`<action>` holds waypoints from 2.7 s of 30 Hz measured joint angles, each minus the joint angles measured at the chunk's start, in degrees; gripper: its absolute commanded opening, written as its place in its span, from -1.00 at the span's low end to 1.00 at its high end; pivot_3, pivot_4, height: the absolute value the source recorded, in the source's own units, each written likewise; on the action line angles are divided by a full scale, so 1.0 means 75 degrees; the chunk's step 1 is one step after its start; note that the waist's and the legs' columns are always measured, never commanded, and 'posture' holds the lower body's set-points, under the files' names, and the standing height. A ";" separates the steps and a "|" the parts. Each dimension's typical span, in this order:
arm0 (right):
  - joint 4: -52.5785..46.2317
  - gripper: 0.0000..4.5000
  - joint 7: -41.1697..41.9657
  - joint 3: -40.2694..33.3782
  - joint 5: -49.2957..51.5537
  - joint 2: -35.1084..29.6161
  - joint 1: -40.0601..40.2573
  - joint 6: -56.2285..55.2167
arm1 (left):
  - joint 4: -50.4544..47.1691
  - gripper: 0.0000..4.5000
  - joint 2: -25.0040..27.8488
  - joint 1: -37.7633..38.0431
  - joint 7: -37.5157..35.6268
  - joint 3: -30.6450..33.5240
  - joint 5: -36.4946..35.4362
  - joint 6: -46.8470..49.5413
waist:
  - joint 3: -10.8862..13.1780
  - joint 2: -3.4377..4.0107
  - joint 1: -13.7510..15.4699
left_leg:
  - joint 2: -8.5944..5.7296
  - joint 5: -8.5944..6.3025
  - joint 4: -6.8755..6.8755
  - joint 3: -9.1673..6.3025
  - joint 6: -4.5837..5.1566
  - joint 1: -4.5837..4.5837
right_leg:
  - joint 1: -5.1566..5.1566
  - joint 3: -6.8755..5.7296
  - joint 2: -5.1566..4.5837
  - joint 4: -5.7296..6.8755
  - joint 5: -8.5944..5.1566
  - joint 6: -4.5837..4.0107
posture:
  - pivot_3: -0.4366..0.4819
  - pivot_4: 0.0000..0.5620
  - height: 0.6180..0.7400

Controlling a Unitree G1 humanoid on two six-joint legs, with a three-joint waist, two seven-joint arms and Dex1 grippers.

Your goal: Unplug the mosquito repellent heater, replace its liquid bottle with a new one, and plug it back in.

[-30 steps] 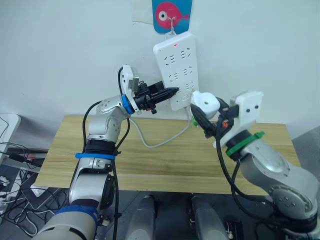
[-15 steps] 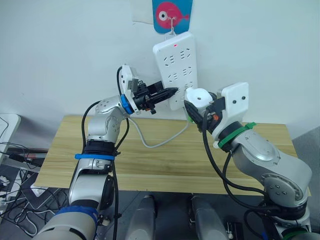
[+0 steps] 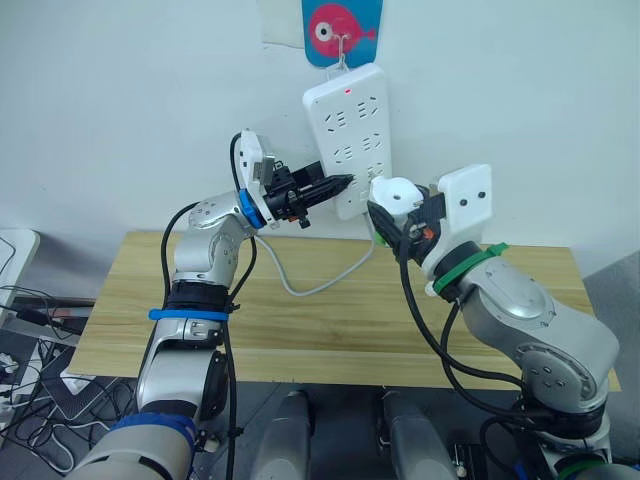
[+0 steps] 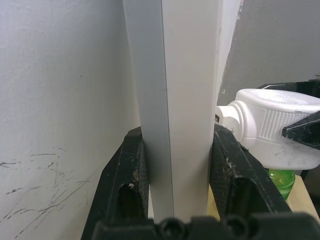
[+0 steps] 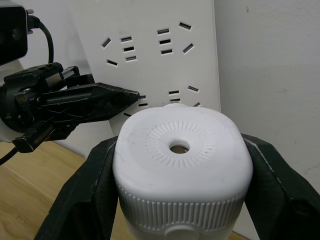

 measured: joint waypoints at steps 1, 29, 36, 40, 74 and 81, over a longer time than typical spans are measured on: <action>0.0001 0.30 0.0021 -0.0004 -0.0027 0.0023 -0.0008 0.0020 | 0.0000 -0.42 0.0000 0.0000 0.0002 0.0002 0.0004 -0.0006 | 0.0000 0.0000 -0.0001 | 0.0000 0.0000 0.0000 0.0000 0.0000 0.0000 | 0.0000 0.0000 0.0000 0.0000 0.0000 0.0000 | 0.27 -0.10 1.00; 0.0538 0.30 0.0647 -0.0070 -0.0918 0.0458 -0.1058 0.0975 | 0.0094 -0.42 -0.0052 -0.0002 0.0048 0.0001 0.0275 -0.0495 | -0.0001 0.0000 -0.0015 | -0.0001 0.0000 -0.0003 0.0004 -0.0001 -0.0003 | -0.0007 0.0001 -0.0001 -0.0001 0.0000 -0.0001 | 0.24 -0.13 1.00; 0.0725 0.30 0.0699 0.0083 -0.1323 0.0762 -0.1057 0.0836 | 0.0097 -0.42 -0.0039 0.0008 0.0071 0.0091 0.0279 -0.0327 | -0.0002 0.0000 -0.0045 | 0.0000 0.0000 -0.0001 0.0006 -0.0001 0.0000 | -0.0010 0.0003 0.0000 0.0009 0.0000 -0.0001 | 0.24 -0.13 1.00; 0.0964 0.30 0.0804 0.0219 -0.1560 0.0915 -0.1054 0.0601 | 0.0087 -0.42 0.0011 0.0025 0.0071 0.0158 0.0272 -0.0192 | -0.0003 -0.0001 -0.0115 | 0.0000 0.0002 0.0002 0.0005 -0.0003 0.0005 | -0.0011 0.0003 0.0000 0.0025 0.0000 -0.0001 | 0.25 -0.16 1.00; -0.0034 0.98 0.1215 -0.0523 -0.1872 0.1219 -0.0548 0.1942 | -0.0016 -0.42 -0.0120 0.0138 -0.0361 -0.0009 0.0157 -0.0537 | -0.0178 -0.0011 -0.0029 | -0.0007 0.0004 -0.0014 0.0019 -0.0014 -0.0108 | -0.0115 0.0002 -0.0014 0.0000 -0.0004 -0.0005 | 0.23 -0.20 1.00; -0.1468 0.98 0.1639 -0.1481 -0.1064 0.1216 -0.0285 0.3160 | 0.0551 -0.42 -0.0080 -0.0071 -0.0400 -0.0018 0.0210 -0.0867 | -0.0180 -0.0012 -0.0040 | -0.0006 -0.0010 0.0002 0.0018 0.0013 -0.0093 | -0.0110 0.0002 -0.0009 0.0007 -0.0005 -0.0004 | 0.19 -0.15 1.00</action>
